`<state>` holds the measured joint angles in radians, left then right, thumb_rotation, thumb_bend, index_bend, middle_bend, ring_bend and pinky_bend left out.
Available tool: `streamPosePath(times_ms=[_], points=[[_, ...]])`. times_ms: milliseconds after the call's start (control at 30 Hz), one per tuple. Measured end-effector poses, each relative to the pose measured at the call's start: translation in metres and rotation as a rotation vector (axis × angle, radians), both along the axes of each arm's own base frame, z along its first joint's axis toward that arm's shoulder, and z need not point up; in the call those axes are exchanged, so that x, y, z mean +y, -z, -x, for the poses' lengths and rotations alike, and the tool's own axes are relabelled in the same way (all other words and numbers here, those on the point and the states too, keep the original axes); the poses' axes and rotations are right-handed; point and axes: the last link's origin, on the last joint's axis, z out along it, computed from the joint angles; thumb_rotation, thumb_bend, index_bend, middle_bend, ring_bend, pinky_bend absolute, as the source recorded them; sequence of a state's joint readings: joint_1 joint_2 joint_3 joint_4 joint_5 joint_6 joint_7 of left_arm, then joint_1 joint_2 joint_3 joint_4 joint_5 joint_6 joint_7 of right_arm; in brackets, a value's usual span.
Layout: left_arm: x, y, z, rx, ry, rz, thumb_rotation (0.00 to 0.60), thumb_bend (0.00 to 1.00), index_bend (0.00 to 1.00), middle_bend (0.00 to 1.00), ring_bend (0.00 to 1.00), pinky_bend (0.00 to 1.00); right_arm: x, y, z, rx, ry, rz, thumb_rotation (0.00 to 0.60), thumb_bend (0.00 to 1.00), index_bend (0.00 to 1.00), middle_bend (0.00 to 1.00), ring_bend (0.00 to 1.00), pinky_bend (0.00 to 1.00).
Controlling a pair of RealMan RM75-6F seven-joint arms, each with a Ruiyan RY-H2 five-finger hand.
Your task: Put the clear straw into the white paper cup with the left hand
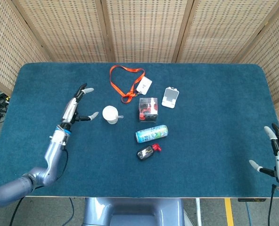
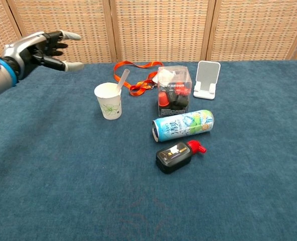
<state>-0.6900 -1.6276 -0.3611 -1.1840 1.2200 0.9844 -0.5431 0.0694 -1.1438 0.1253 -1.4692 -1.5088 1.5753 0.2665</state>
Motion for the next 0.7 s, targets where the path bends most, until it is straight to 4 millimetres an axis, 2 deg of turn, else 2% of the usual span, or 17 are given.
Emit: streamPosePath(times_ms=[133,333,500,700], points=[[-0.013,-0.021,0.013,0.164,0.031,-0.095,0.6,0.25,0.16,0.0,0.0,0.0,0.001,0.001,-0.001,0.012,0.0,0.006,0.6,0.08,0.1,0.0,0.0,0.0],[-0.048,-0.048,0.039,0.491,0.059,-0.213,0.6,0.21,0.01,0.0,0.0,0.0,0.003,0.004,-0.005,0.034,-0.006,0.005,0.6,0.08,0.09,0.0,0.0,0.0],[-0.102,-0.069,0.067,0.713,0.017,-0.228,0.599,0.21,0.0,0.0,0.0,0.0,0.005,0.008,-0.01,0.062,-0.019,0.006,0.6,0.08,0.06,0.0,0.0,0.0],[-0.164,-0.088,0.095,0.898,-0.07,-0.174,0.6,0.18,0.0,0.0,0.0,0.0,0.007,0.015,-0.013,0.093,-0.007,-0.017,0.6,0.08,0.03,0.0,0.0,0.0]])
